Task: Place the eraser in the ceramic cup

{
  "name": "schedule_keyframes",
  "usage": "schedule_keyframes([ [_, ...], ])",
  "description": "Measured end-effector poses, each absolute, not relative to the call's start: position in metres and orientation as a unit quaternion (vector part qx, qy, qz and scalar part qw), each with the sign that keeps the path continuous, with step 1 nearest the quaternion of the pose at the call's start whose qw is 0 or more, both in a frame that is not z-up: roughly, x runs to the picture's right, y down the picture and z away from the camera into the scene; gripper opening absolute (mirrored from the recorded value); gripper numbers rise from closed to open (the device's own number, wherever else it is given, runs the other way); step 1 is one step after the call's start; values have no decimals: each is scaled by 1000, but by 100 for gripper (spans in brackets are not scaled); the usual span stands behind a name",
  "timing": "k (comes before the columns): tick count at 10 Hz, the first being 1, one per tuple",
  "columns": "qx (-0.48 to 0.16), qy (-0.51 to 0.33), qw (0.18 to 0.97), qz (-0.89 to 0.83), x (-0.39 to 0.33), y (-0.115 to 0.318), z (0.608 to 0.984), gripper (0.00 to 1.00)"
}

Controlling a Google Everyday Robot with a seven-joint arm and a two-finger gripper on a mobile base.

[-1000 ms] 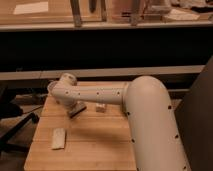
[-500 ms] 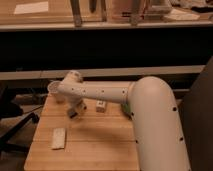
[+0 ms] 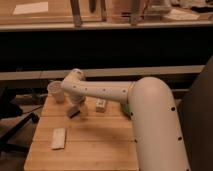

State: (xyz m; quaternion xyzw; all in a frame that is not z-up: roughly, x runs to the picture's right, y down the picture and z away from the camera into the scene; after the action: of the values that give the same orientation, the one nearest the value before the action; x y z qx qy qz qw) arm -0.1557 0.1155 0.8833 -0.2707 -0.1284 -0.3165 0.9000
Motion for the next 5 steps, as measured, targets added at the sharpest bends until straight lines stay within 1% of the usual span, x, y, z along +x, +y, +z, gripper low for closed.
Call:
schedule_keyframes([
  [3, -286, -133, 895, -317, -155, 122, 902, 80],
  [5, -303, -137, 889, -315, -153, 140, 921, 80],
])
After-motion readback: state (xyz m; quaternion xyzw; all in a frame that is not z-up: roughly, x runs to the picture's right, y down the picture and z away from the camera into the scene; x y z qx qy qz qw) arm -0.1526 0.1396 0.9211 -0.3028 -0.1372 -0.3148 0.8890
